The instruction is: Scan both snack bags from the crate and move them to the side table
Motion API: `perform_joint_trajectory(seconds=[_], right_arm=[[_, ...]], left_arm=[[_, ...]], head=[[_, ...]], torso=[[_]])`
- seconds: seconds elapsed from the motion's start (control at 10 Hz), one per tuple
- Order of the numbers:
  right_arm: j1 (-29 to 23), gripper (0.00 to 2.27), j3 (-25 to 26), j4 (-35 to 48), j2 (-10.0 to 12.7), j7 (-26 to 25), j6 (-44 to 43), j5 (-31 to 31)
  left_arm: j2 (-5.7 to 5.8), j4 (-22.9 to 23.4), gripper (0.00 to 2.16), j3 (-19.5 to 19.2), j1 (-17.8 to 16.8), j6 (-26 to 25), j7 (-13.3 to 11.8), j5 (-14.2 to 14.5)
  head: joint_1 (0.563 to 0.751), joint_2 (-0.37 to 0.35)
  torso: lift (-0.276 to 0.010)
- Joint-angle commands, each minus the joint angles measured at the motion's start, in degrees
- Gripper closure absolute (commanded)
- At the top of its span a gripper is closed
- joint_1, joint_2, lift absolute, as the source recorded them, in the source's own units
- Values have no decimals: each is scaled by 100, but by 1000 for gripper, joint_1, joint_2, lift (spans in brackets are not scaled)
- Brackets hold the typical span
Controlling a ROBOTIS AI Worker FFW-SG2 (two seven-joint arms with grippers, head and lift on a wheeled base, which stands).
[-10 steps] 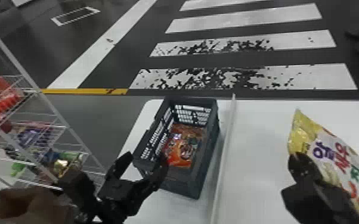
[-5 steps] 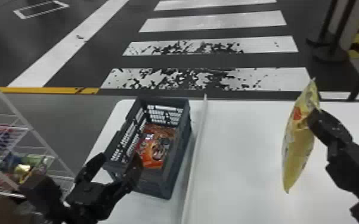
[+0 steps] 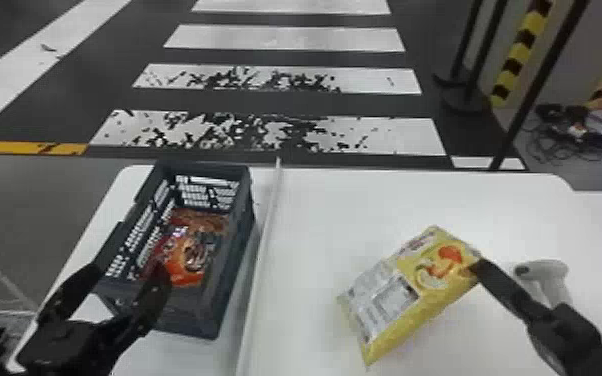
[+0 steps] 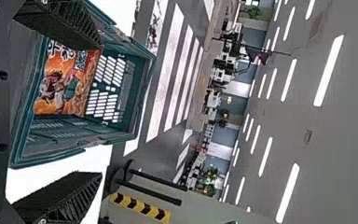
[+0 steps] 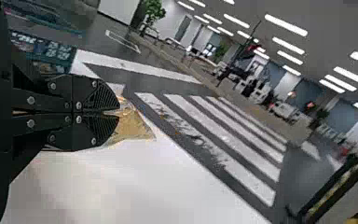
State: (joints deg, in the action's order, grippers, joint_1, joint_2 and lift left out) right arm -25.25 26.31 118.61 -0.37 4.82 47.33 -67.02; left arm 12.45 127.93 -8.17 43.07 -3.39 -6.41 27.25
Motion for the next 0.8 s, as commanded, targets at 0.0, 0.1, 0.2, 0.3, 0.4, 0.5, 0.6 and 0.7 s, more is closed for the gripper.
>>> perform_joint_trajectory(seconds=[0.0, 0.1, 0.2, 0.3, 0.4, 0.5, 0.6, 0.7], right_arm=[[302, 2243, 656, -470, 42, -7, 1310, -259], [363, 2243, 796, -602, 42, 10, 1363, -224], [521, 2206, 823, -690, -122, 107, 1574, 31], [741, 1190, 779, -857, -262, 353, 1592, 461], [917, -1, 673, -1006, -385, 661, 1398, 866], [1022, -1, 471, -1182, -596, 933, 889, 1164], [1136, -1, 383, -1332, -702, 1223, 572, 1455], [1163, -1, 313, -1376, -869, 1416, 326, 1569]], left_arm=[[12, -40, 29, 17, 0, 79, 0, -18], [3, -58, 29, 52, -9, 97, 0, -27], [12, -49, 29, 52, -9, 97, 0, -36], [12, -14, 29, 52, 0, 97, 0, -44], [12, 30, 29, 52, 35, 97, 0, -53], [29, 74, 29, 52, 105, 97, -9, -53], [47, 127, 29, 17, 211, 132, -9, -80], [56, 144, 29, -36, 308, 202, -18, -80]], head=[[695, 14], [695, 11], [695, 7], [695, -7], [695, -18], [695, -30], [695, -47], [695, -57]], torso=[[-95], [-95], [-95], [-95], [-95], [-95], [-95], [-95]])
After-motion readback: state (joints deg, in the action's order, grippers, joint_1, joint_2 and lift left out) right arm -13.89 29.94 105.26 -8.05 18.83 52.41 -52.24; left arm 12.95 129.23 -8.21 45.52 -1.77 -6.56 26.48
